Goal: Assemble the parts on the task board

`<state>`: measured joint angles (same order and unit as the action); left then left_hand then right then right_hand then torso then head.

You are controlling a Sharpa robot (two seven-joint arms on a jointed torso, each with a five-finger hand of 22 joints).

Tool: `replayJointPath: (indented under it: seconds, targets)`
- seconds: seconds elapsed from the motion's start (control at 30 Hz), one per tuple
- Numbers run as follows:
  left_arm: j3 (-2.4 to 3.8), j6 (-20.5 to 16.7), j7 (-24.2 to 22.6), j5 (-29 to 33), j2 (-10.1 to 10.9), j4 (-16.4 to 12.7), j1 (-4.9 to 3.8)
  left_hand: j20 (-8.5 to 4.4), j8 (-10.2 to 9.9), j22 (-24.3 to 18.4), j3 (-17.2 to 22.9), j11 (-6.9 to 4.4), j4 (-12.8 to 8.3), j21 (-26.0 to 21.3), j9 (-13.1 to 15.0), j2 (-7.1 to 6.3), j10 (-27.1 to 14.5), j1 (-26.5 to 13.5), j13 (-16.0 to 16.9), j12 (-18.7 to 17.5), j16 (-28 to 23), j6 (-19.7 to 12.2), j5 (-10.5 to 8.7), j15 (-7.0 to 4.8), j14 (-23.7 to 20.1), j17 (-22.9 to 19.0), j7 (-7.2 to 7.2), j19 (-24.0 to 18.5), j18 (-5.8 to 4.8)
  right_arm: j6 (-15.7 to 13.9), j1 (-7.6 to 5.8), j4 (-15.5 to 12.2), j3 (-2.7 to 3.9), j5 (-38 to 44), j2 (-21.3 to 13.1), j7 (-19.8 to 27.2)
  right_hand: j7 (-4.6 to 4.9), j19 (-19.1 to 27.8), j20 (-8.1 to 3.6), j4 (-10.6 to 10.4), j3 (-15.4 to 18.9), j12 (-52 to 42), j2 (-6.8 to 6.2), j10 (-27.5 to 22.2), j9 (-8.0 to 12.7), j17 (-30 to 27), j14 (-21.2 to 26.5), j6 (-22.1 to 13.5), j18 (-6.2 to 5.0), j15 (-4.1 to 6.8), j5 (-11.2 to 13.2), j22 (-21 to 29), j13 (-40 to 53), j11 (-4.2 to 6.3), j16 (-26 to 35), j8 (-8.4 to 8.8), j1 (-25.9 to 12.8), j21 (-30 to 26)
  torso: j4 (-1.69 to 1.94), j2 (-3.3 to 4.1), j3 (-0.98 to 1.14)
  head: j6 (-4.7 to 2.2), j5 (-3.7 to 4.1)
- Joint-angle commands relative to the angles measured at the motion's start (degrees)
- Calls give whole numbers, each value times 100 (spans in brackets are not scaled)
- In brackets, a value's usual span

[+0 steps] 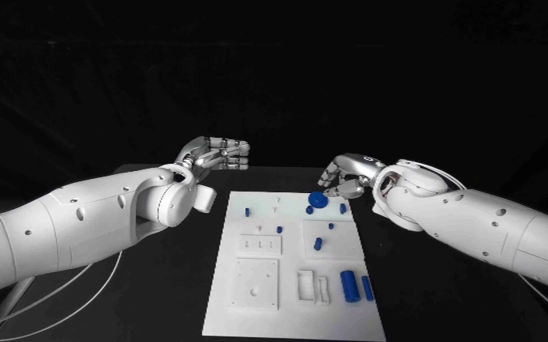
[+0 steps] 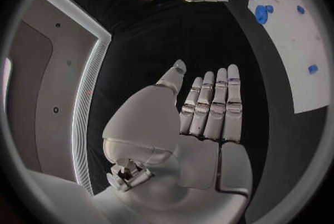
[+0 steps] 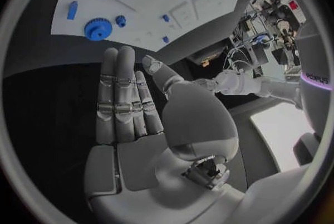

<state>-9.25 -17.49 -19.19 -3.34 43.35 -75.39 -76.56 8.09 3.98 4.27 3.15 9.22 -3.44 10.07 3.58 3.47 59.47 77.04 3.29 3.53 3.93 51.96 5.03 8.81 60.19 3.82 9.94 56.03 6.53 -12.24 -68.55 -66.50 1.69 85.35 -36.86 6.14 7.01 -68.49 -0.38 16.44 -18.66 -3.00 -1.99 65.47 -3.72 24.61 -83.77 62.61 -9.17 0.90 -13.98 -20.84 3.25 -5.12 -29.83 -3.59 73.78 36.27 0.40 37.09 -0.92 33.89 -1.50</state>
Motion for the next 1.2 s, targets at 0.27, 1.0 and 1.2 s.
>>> replayJointPath:
  seconds: [0.27,1.0,1.2]
  targets:
    - [30,295,-13,25,22,-198,-58,32,-19,-7,-51,6,-28,10,-3,19,-35,-68,10,-3,-26,-34,22,24,-22,-2,-5,-33,-68,110,-11,48,5,1155,144,-657,-45,-85,363,-12,-156,-26,-134,-176,4,226,-139,-35,-461,-55,136,-247,3,-37,-437,6,-22,106,155,184,-34,-59,57]
    - [57,271,25,-11,174,-684,-166,51,-24,-7,-95,22,-39,-8,-7,15,-80,-105,10,-2,-26,-131,20,42,-70,-2,9,-65,-63,234,-2,122,0,1547,295,-1022,-10,-272,292,-30,-762,-26,-344,-239,4,510,-63,-114,-499,-74,612,-852,4,-58,-1384,4,-47,315,208,412,-12,-29,142]
    - [58,264,47,-12,202,-757,-223,52,-23,-7,-100,23,-43,-9,-7,9,-82,-104,11,-1,-26,-135,18,43,-72,-2,10,-65,-61,232,69,198,-6,1552,385,-975,-13,-362,231,-32,-768,-26,-323,-244,4,469,27,-117,-446,-79,588,-1074,4,-59,-1689,5,-53,180,220,482,-1,-56,128]
